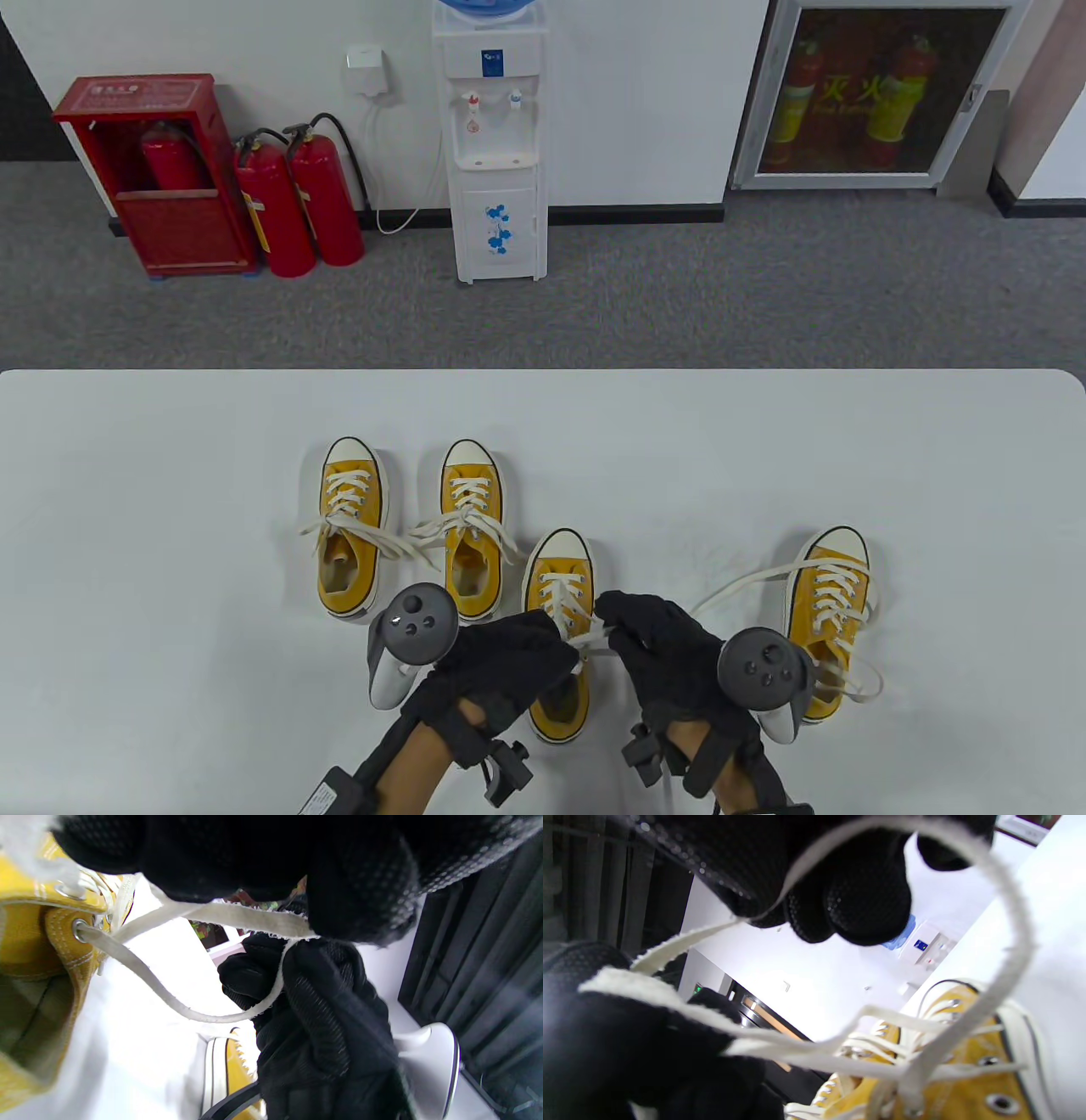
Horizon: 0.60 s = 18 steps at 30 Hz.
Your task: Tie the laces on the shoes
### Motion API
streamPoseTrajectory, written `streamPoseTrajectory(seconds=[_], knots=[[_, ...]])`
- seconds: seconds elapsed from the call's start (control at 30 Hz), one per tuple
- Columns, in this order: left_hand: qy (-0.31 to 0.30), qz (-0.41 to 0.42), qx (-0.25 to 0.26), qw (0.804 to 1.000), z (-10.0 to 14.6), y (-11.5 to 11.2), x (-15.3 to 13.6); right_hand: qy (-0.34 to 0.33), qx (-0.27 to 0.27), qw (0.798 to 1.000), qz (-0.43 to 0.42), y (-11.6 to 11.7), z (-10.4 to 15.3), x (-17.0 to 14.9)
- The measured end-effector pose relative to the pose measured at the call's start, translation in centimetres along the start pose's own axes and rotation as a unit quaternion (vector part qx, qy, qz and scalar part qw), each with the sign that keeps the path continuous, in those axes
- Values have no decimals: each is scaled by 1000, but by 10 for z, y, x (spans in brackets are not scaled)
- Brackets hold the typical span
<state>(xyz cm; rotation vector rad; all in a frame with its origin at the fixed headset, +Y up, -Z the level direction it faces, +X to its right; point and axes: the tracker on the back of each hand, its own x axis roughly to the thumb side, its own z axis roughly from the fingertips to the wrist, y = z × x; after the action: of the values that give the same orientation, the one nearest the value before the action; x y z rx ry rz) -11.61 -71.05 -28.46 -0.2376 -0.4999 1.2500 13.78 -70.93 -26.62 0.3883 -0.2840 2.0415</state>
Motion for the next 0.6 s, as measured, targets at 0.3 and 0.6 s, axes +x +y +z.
streamPoseTrajectory(seconds=[0.3,0.6], knots=[[38,97,52,993,2,13,-19,-25,-75,997,18,-11,7,11],[50,106,64,991,3,17,-25,-66,-17,997,45,4,7,21]])
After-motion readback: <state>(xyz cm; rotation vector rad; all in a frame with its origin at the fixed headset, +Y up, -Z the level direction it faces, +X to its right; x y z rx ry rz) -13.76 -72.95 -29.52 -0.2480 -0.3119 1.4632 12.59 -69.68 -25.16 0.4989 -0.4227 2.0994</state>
